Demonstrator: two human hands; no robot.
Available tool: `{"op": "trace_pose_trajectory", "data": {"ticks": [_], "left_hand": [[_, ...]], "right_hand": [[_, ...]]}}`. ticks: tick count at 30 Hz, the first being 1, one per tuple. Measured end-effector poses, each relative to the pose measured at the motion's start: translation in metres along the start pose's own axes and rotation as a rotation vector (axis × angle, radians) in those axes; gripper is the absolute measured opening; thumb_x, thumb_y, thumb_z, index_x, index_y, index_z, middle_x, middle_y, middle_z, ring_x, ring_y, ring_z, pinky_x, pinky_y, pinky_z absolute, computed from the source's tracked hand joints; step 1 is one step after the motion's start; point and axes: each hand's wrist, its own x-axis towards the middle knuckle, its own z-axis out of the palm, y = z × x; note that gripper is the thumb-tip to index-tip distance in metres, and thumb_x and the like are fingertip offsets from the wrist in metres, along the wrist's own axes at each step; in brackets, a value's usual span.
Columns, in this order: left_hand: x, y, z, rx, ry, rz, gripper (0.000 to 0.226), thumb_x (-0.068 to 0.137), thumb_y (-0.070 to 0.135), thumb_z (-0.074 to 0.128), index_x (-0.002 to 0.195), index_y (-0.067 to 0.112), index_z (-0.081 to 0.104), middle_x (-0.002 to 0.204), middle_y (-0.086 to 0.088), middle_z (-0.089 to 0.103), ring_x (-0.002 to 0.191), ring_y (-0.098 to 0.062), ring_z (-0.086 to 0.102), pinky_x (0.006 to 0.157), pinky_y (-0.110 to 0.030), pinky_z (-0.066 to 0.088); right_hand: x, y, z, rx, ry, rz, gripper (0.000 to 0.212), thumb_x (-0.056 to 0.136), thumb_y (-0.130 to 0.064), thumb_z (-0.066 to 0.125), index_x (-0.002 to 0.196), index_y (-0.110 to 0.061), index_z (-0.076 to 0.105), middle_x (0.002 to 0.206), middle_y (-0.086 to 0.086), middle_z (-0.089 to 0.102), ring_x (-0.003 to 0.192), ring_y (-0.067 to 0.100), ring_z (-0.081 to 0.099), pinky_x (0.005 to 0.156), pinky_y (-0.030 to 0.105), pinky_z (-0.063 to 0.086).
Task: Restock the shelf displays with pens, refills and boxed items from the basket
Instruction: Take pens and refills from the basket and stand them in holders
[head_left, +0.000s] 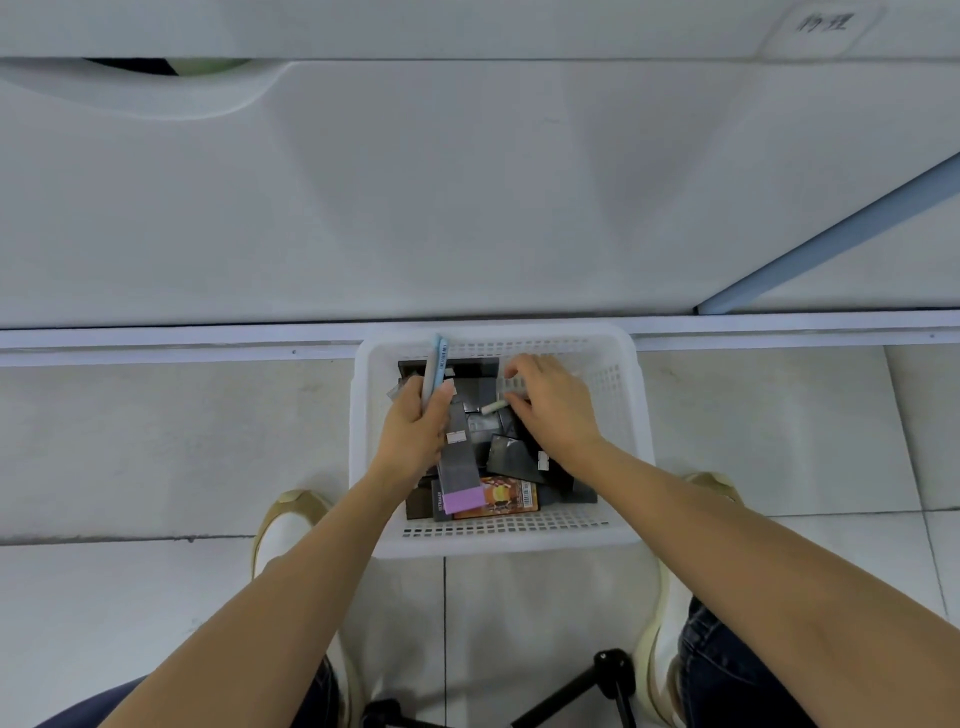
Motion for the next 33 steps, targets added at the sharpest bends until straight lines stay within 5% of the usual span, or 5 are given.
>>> {"op": "trace_pose_trajectory", "data": {"ticks": [7, 13, 20, 25, 33], "left_hand": [[-0.002, -0.001, -0.003, 0.026, 0.017, 0.024, 0.021, 0.101, 0.029, 0.046, 0.09, 0.012, 0.046, 0.06, 0.002, 0.041, 0.043, -0.005, 0.034, 0.04, -0.018, 0.034], [-0.014, 0.016, -0.009, 0.03, 0.096, 0.097, 0.023, 0.096, 0.033, 0.057, 0.089, 0.011, 0.055, 0.065, 0.0, 0.048, 0.048, -0.008, 0.039, 0.044, -0.02, 0.036], [-0.044, 0.077, -0.006, -0.068, 0.14, 0.282, 0.017, 0.089, 0.025, 0.069, 0.077, 0.014, 0.063, 0.047, 0.009, 0.053, 0.035, -0.005, 0.04, 0.036, -0.019, 0.036], [-0.07, 0.124, -0.021, -0.118, 0.178, 0.365, 0.018, 0.088, 0.024, 0.071, 0.076, 0.012, 0.064, 0.054, 0.008, 0.058, 0.037, -0.006, 0.035, 0.036, -0.019, 0.031], [-0.137, 0.223, -0.024, -0.166, 0.061, 0.623, 0.022, 0.09, 0.021, 0.067, 0.091, -0.001, 0.065, 0.056, 0.007, 0.063, 0.038, -0.008, 0.03, 0.037, -0.018, 0.029]], "right_hand": [[0.01, 0.009, -0.005, -0.009, -0.167, -0.19, 0.026, 0.095, -0.021, 0.057, 0.117, -0.011, 0.066, 0.107, 0.002, 0.064, 0.104, 0.017, 0.049, 0.084, 0.022, 0.033], [0.012, -0.019, -0.047, 0.397, -0.091, -0.137, 0.012, 0.095, -0.02, 0.059, 0.106, -0.016, 0.063, 0.096, -0.009, 0.062, 0.088, 0.008, 0.057, 0.079, 0.022, 0.046], [0.001, -0.058, -0.115, 0.358, -0.258, -0.293, 0.015, 0.097, -0.026, 0.057, 0.108, -0.018, 0.061, 0.086, -0.01, 0.058, 0.068, -0.003, 0.056, 0.066, 0.02, 0.044], [-0.008, -0.071, -0.189, 0.465, -0.267, -0.229, 0.019, 0.093, -0.029, 0.063, 0.109, -0.018, 0.063, 0.081, 0.005, 0.064, 0.074, 0.021, 0.062, 0.069, 0.031, 0.051], [-0.036, -0.122, -0.32, 1.096, 0.087, -0.359, 0.01, 0.092, -0.017, 0.063, 0.09, -0.011, 0.07, 0.073, 0.004, 0.065, 0.065, 0.016, 0.058, 0.064, 0.025, 0.05]]}}
